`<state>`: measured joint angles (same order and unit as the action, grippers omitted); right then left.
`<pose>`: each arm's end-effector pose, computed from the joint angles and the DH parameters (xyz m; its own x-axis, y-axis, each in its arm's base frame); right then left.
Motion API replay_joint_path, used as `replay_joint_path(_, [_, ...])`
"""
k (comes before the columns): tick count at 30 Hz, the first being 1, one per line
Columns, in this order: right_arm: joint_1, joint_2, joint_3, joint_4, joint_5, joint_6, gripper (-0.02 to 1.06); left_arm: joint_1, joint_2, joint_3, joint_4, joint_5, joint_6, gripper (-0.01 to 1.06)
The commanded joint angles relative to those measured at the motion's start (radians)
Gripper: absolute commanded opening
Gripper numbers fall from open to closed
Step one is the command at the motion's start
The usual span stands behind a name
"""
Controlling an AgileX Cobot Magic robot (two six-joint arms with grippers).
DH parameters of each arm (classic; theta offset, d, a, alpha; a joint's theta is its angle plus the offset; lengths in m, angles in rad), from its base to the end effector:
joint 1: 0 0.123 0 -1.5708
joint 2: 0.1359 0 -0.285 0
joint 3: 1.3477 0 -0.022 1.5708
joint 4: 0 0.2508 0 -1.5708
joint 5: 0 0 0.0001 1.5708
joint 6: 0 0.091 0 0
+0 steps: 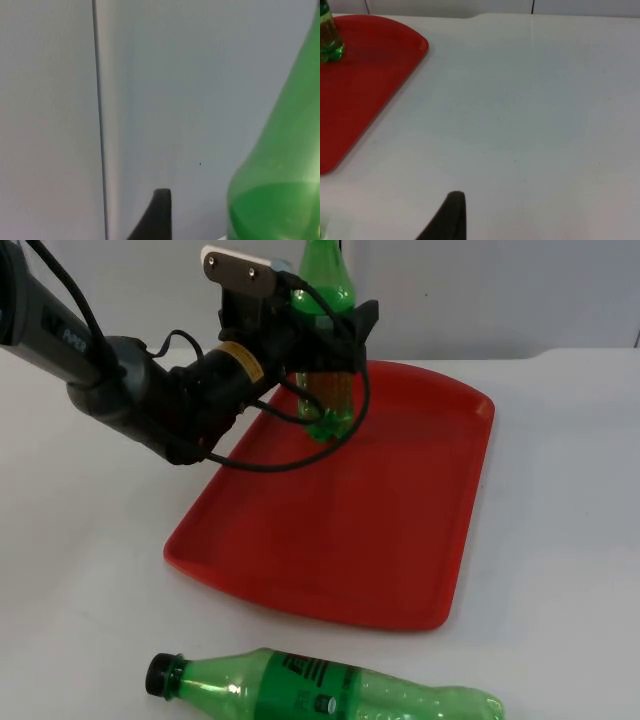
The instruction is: Place the bottle upright on the tray.
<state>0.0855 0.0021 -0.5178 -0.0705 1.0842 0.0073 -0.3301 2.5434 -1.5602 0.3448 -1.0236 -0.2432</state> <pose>-0.0072 -0.0063 0.2805 -0.4594 -0.0651 -0.8858 -0.0420 0.9978 -0.0516 0.4793 -0.1920 0.0766 0.0605 -0.0799 -0.9950 0.5866 0.8094 -0.0293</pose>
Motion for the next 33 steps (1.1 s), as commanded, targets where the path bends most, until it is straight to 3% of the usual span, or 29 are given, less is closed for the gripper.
replay_joint_path(1, [-0.005,-0.002,0.002,0.002,-0.009,0.004,1.05,0.003,0.003,-0.002,0.003,-0.003,-0.008,0.89])
replay_joint_path(3, [-0.005,-0.002,0.002,0.002,-0.009,0.004,1.05,0.003,0.003,-0.002,0.003,-0.005,0.001,1.03])
replay_joint_path(4, [-0.005,-0.002,0.002,0.002,-0.009,0.004,1.05,0.003,0.003,-0.002,0.003,-0.005,0.001,1.05])
replay_joint_path(24, [-0.005,-0.002,0.002,0.002,-0.009,0.004,1.05,0.005,-0.015,0.0,0.025,0.027,0.0,1.05])
replay_joint_path(33, [-0.005,-0.002,0.002,0.002,-0.009,0.004,1.05,0.005,-0.066,0.0,0.07,0.192,-0.045,1.05])
